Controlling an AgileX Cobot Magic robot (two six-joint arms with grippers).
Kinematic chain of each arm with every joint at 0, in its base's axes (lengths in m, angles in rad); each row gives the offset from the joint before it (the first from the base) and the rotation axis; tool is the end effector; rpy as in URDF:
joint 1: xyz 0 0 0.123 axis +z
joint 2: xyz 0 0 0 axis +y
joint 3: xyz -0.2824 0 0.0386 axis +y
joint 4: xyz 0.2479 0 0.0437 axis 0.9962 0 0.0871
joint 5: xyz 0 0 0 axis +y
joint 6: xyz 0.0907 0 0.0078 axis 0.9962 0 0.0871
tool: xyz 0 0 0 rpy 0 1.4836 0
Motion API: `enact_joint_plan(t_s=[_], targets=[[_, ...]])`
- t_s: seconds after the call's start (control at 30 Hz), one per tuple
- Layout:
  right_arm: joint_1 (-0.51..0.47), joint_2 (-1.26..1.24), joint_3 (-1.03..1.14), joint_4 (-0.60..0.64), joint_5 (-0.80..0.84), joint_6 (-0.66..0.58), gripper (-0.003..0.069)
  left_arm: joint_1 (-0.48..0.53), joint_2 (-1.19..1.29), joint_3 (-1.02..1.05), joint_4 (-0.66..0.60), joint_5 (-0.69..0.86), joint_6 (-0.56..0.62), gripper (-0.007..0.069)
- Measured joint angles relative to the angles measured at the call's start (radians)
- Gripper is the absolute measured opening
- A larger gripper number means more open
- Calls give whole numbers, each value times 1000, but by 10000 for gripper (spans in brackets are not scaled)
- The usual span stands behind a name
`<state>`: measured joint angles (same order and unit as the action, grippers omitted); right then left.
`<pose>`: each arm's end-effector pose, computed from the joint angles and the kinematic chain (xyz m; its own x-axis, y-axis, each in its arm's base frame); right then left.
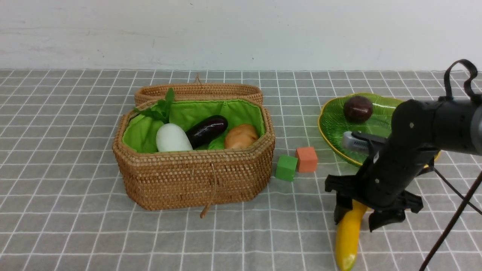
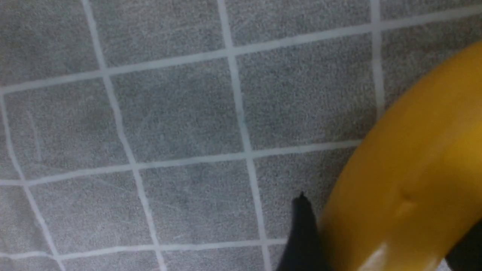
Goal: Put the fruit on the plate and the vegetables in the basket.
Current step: Use the right arm to grab a banana and put it into the right plate
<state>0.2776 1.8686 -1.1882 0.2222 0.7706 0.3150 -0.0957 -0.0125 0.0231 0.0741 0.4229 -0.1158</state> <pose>0.3418 0.1120 0.1718 -0.9732 0.1932 -0.1249 0.1606 0.9592 0.2329 0.0511 -0.0021 0.1682 -0.3397 -0.0158 -0.9404 0.0507 0.9981 -0.0351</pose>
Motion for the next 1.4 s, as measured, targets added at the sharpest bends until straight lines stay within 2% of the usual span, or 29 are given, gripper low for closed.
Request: enact_joint_plan(t_s=[0.07, 0.13, 0.23, 0.33, 0.47, 0.5, 0.53, 0.6, 0.63, 0.7, 0.83, 1.03, 1.2, 1.23, 1.33, 1.4], targets=[[0, -9, -4, 1, 1, -39, 343, 0, 0, 0, 0, 0, 0, 238], [-2, -32, -21, 2, 15, -75, 294, 0, 0, 0, 0, 0, 0, 238], [-16, -84, -73, 4, 75, -102, 308, 0, 0, 0, 0, 0, 0, 238], [-37, -132, -175, 0, 162, -185, 308, 0, 0, 0, 0, 0, 0, 238], [-70, -144, -363, -10, 215, -406, 308, 0, 0, 0, 0, 0, 0, 238], [-78, -129, -427, -11, 208, -486, 308, 0, 0, 0, 0, 0, 0, 238], [-79, -125, -435, -11, 206, -497, 308, 0, 0, 0, 0, 0, 0, 238], [-85, -63, -522, -11, 175, -629, 308, 0, 0, 0, 0, 0, 0, 238], [-86, -57, -528, -11, 168, -639, 308, 0, 0, 0, 0, 0, 0, 238], [-86, 47, -586, -17, 125, -742, 308, 0, 0, 0, 0, 0, 0, 238], [-86, 166, -608, -50, 64, -750, 308, 0, 0, 0, 0, 0, 0, 238], [-86, 254, -610, -164, -2, -639, 318, 0, 0, 0, 0, 0, 0, 238], [-86, 241, -612, -188, 23, -585, 460, 0, 0, 0, 0, 0, 0, 238], [-86, 224, -612, -189, 56, -578, 516, 0, 0, 0, 0, 0, 0, 238], [-86, 174, -612, -191, 149, -545, 586, 0, 0, 0, 0, 0, 0, 238], [-86, 126, -612, -191, 229, -511, 601, 0, 0, 0, 0, 0, 0, 238]])
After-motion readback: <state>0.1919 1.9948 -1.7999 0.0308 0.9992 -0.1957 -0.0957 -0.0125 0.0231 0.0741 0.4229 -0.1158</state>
